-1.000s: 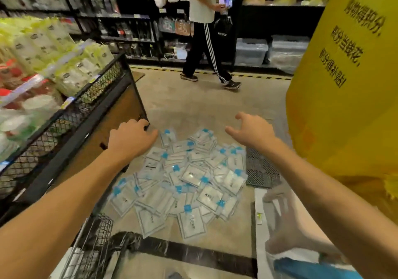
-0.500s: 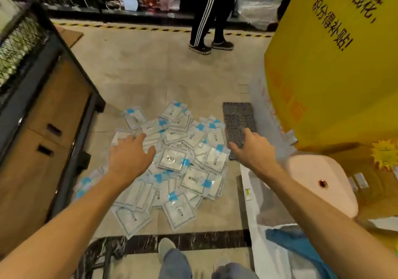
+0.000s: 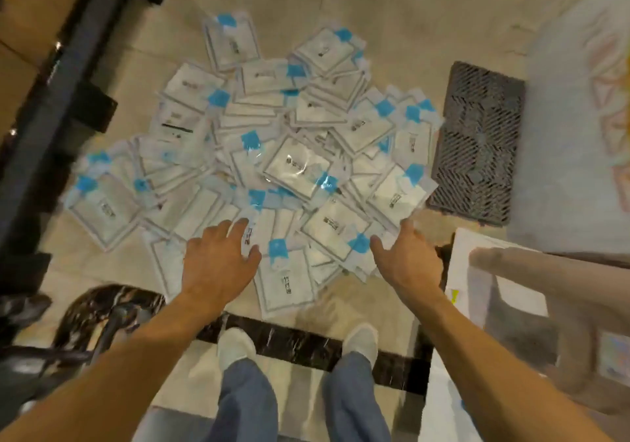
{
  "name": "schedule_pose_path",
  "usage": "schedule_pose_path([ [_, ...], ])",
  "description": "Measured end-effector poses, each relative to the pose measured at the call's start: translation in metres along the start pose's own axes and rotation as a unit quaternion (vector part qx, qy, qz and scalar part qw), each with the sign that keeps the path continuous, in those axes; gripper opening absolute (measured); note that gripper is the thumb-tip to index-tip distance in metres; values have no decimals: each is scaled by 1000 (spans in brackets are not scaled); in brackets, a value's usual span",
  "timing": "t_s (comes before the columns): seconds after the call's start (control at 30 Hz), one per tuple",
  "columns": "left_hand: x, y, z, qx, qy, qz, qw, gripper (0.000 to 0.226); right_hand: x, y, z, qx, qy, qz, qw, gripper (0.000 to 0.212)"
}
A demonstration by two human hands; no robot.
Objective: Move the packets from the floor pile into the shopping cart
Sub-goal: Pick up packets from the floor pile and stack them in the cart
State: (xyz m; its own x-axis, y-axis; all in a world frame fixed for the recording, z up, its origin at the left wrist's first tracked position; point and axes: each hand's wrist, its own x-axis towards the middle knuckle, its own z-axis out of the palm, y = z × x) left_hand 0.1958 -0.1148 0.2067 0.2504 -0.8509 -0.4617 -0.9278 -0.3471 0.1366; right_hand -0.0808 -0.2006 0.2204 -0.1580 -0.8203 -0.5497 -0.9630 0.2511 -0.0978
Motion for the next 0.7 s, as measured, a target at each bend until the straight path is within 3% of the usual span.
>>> schedule_pose_path([
  [0.27, 58, -37, 238, -7, -77, -74, 994, 70, 110, 11, 223, 34, -58, 58, 996, 84],
  [0.4, 82, -48, 327, -38, -92, -118, 988, 76, 153, 6, 304, 107, -73, 151, 980, 101],
  [0.47, 91, -51, 360, -55, -100, -162, 980, 84, 178, 4, 340, 177, -96, 214, 956, 111],
  [0.53, 97, -53, 383, -86, -88, -204, 971, 97, 197, 1, 367, 285, -115, 293, 905, 124],
  [0.6, 100, -53, 399, -115, -67, -234, 963, 105, 207, 0, 382, 386, -125, 344, 846, 106],
  [0.7, 107, -49, 409, -137, -51, -262, 954, 99, 204, -6, 390, 427, -154, 368, 811, 79],
])
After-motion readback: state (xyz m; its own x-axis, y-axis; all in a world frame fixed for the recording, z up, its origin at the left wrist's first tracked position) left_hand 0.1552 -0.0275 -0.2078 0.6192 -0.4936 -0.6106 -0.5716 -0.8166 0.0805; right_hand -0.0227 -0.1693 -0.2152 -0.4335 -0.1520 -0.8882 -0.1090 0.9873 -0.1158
